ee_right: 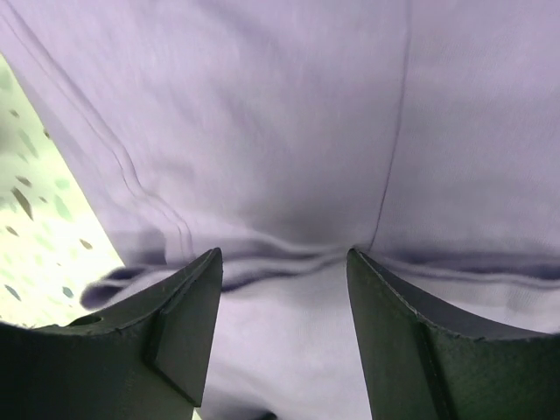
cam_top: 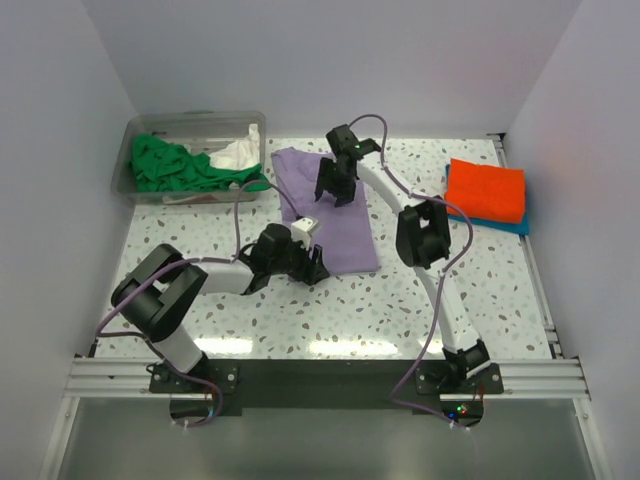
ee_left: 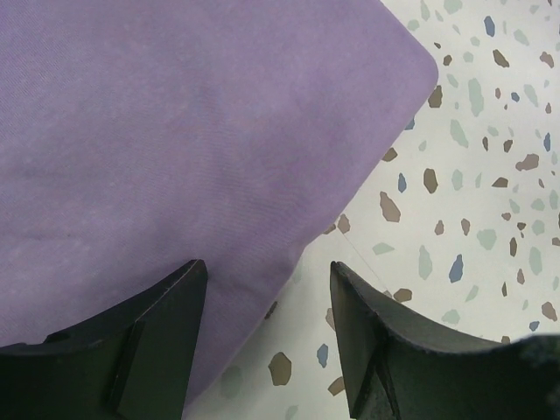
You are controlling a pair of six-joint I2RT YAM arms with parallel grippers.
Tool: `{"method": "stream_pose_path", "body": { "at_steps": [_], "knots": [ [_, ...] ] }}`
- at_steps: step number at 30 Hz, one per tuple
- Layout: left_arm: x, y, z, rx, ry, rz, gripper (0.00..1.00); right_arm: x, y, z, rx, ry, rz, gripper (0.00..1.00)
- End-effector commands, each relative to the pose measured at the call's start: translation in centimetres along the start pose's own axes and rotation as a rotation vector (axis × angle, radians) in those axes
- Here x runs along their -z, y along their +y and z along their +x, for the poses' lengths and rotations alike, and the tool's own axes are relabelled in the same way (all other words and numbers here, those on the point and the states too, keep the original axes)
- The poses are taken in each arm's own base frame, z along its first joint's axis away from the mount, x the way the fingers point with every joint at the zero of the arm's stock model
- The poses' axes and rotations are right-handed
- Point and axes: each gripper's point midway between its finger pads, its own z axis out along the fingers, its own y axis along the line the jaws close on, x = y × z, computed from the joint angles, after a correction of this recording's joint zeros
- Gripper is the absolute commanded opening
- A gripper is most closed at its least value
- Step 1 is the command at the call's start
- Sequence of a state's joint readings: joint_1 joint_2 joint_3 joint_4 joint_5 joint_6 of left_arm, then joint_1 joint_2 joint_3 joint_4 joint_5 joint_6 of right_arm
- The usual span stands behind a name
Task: Fold and stack the t-shirts
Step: Fold the tshirt
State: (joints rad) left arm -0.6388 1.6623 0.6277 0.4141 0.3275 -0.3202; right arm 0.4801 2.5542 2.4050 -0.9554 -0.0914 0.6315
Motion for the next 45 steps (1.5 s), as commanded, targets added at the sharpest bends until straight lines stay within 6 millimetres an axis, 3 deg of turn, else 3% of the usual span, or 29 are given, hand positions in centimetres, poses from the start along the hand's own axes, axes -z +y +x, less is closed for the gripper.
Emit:
{"method": "stream_pose_path", "body": {
  "at_steps": [1, 6, 7, 9, 10, 13, 16, 17, 19, 20, 21, 22, 23, 24, 25, 32, 45],
  "knots": [
    [1.5, 0.9, 6.1, 0.032, 0.192, -0.066, 0.64, 2.6, 1.7, -4.7, -0.069, -0.137, -0.086, 0.63],
    [2.6, 0.6, 4.2, 0.02, 0.168, -0.091, 0.64, 5.9, 1.1, -7.2, -0.09, -0.204, -0.133, 0.64],
    [2.9, 0.1, 2.6, 0.007, 0.131, -0.089, 0.65, 6.6, 0.8, -7.5, -0.09, -0.21, -0.139, 0.64],
    [3.6, 0.1, 1.4, 0.004, 0.118, -0.115, 0.66, 8.6, -0.3, -7.9, -0.081, -0.224, -0.137, 0.65],
    [4.1, -0.5, -0.6, -0.008, 0.074, -0.116, 0.66, 9.4, -0.7, -8.0, -0.075, -0.231, -0.133, 0.65],
    [5.5, -0.6, -3.0, -0.005, 0.046, -0.169, 0.69, 11.9, -2.6, -7.0, -0.033, -0.23, -0.101, 0.65],
    [6.4, -0.4, -4.1, 0.017, 0.038, -0.206, 0.71, 13.3, -4.2, -4.3, 0.022, -0.184, -0.067, 0.65],
    [6.6, -0.1, -4.3, 0.034, 0.034, -0.22, 0.72, 13.7, -5.1, -2.4, 0.04, -0.147, -0.058, 0.65],
    [7.0, 0.5, -3.7, 0.087, 0.057, -0.243, 0.72, 14.1, -5.7, -0.1, 0.052, -0.097, -0.07, 0.65],
    [7.3, 1.2, -3.6, 0.114, 0.061, -0.255, 0.72, 12.9, -7.1, 2.5, 0.052, -0.029, -0.047, 0.65],
    [7.5, 1.3, -3.2, 0.138, 0.075, -0.253, 0.72, 14.2, -6.9, 3.6, 0.053, -0.023, -0.08, 0.65],
    [7.6, 1.5, -2.7, 0.156, 0.086, -0.254, 0.72, 14.2, -7.2, 4.9, 0.051, 0.003, -0.087, 0.65],
    [7.9, 2.2, -2.5, 0.181, 0.088, -0.264, 0.72, 13.1, -8.5, 7.6, 0.035, 0.068, -0.072, 0.65],
    [8.0, 2.3, -2.1, 0.21, 0.103, -0.247, 0.72, 13.9, -8.5, 8.5, 0.034, 0.069, -0.091, 0.64],
    [8.4, 3.0, -1.7, 0.237, 0.109, -0.257, 0.71, 13.0, -9.6, 11.3, 0.013, 0.141, -0.086, 0.63],
    [9.3, 2.9, -0.4, 0.306, 0.155, -0.2, 0.7, 11.9, -10.7, 18.4, -0.003, 0.256, -0.101, 0.55],
    [9.7, 2.5, 2.8, 0.346, 0.243, -0.184, 0.68, 9.9, -12.5, 19.3, 0.005, 0.264, -0.025, 0.42]
  ]
}}
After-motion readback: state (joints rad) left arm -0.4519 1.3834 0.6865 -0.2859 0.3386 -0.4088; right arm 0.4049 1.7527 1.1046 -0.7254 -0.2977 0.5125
